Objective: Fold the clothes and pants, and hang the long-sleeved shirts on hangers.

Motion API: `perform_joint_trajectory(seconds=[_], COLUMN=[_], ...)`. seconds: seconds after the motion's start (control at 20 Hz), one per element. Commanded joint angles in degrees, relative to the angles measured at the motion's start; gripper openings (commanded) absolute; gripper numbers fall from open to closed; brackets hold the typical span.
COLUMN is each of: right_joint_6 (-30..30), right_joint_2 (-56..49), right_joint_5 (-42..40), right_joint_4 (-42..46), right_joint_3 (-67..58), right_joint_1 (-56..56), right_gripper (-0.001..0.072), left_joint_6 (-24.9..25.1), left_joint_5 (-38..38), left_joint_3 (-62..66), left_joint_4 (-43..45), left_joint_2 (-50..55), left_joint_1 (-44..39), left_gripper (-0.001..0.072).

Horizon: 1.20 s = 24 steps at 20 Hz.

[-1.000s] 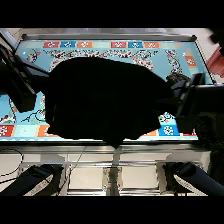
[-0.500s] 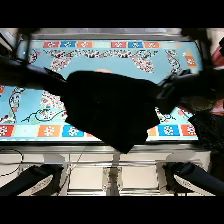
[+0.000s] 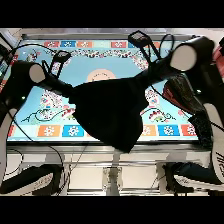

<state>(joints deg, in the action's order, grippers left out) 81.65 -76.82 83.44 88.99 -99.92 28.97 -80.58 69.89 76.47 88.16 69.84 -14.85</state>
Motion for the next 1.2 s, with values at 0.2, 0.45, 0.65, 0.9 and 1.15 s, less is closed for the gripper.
perform_joint_trajectory(seconds=[0.2,0.45,0.65,0.9,1.15], right_joint_6=[-0.3,-0.1,-0.9,-1.8,-1.0], right_joint_2=[-10.3,-12.9,-12.6,-8.8,-0.9], right_joint_5=[-11.6,-14.3,-5.7,1.1,6.0], right_joint_4=[5.9,7.3,5.0,2.3,-1.7], right_joint_3=[1.0,7.2,10.7,14.8,19.7], right_joint_1=[-0.4,-1.4,-1.4,0.7,0.7], right_gripper=[0.0014,0.0014,0.0015,0.0015,0.0015], left_joint_6=[8.2,17.0,27.2,33.5,35.0], left_joint_5=[-21.7,-16.8,-6.8,7.7,14.4], left_joint_3=[-1.3,-1.3,-1.3,-1.3,-1.3], left_joint_4=[3.1,6.3,5.6,4.0,1.1], left_joint_2=[9.3,13.9,12.7,9.4,4.6], left_joint_1=[1.4,0.9,0.0,-0.2,-0.2], left_gripper=[0.0085,0.0085,0.0085,0.0085,0.0085])
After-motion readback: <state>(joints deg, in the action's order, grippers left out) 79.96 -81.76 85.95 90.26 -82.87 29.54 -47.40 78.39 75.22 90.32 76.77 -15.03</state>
